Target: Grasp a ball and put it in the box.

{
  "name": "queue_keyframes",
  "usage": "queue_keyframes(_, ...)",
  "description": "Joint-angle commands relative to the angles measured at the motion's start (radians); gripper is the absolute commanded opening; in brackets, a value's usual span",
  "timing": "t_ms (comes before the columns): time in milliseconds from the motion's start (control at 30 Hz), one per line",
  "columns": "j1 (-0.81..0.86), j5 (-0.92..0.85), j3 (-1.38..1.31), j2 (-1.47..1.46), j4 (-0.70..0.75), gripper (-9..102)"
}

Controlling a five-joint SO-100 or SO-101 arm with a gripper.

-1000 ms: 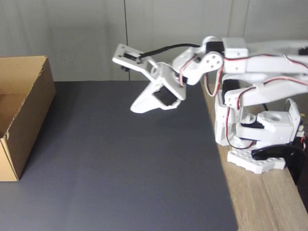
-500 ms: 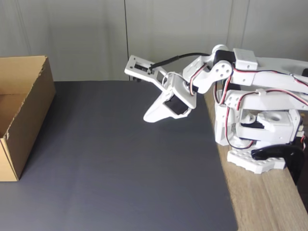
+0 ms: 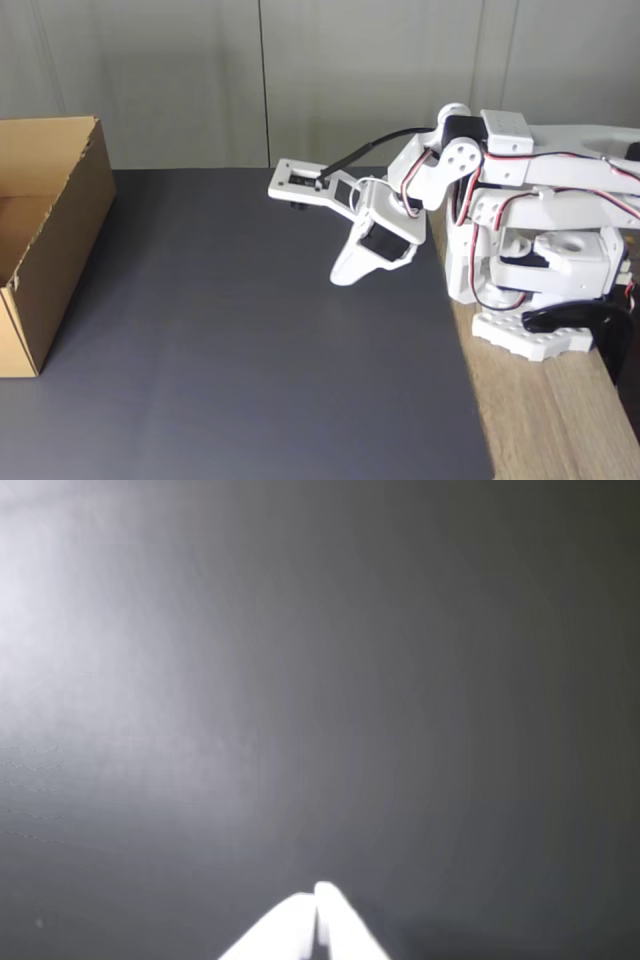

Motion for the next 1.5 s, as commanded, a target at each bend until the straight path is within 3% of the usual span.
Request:
queue_keyframes(0,-0.012,0.005,-0.005,0.006,0.046,0)
queue_keyframes(500,-0.092,-0.009,0.006,0.006,0.229,0)
queue_keyframes(1467,-0.091,-0.052,0.009,0.008,0.235,0)
